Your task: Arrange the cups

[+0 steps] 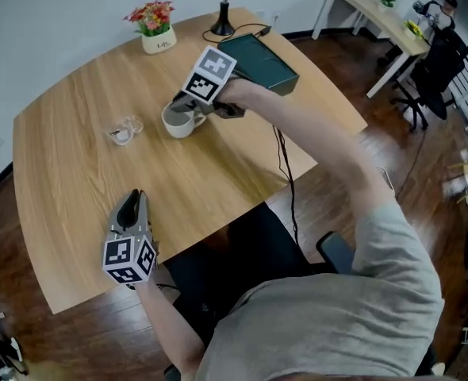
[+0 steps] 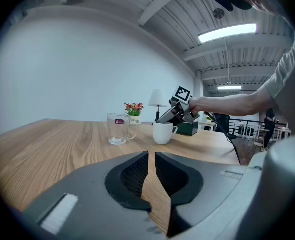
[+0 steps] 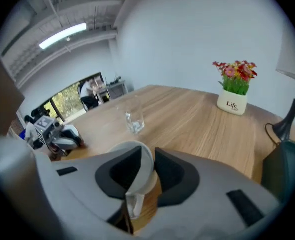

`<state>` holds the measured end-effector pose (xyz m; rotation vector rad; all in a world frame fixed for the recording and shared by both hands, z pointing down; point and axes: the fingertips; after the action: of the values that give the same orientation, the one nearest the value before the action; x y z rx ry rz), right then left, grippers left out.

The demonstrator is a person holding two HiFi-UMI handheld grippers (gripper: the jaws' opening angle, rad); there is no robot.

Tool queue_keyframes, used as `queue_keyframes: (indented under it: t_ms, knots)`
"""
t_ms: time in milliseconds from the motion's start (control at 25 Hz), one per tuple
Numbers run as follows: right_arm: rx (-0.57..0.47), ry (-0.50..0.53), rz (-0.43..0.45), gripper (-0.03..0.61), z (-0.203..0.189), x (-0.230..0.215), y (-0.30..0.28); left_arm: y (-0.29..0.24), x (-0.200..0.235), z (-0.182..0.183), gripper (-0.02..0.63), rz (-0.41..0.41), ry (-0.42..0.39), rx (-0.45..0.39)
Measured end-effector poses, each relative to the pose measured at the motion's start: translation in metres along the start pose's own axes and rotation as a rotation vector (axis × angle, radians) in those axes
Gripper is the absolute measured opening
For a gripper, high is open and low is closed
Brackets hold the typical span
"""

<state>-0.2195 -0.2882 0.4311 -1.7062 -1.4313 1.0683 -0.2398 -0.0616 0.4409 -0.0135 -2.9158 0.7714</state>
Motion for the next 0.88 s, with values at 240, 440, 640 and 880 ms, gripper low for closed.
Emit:
queue_keyframes:
  t_ms: [240, 440, 640, 880]
  knots:
    - [-0.339, 0.157, -0.062, 0.158, -0.012, 0.028, 0.073, 0.002, -0.002, 0.001, 0.046, 0.000, -0.004, 0.008]
    - [-0.226, 0.307, -0.265, 0.108, -0.063, 0.022, 0.040, 0.001, 0.002, -0.001, 0.046, 0.003, -0.003, 0.002]
    - [-0.231, 0.301, -0.212, 0.101, -0.063, 0.025, 0.018, 0.001, 0.000, -0.003, 0.047, 0.001, 0.002, -0.003]
    - [-0.309, 0.256, -0.149, 0.057, -0.059, 0.028, 0.017, 0.001, 0.001, -0.001, 0.046, 0.001, 0.001, 0.000]
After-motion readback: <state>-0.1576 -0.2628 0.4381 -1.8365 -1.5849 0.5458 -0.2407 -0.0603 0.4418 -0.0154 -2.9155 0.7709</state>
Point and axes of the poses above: the fingertips, and each gripper's own axes: y backward along the fingers, x to its left, z out of its top, and after that the axes turned 14 degrees about x, right-handed
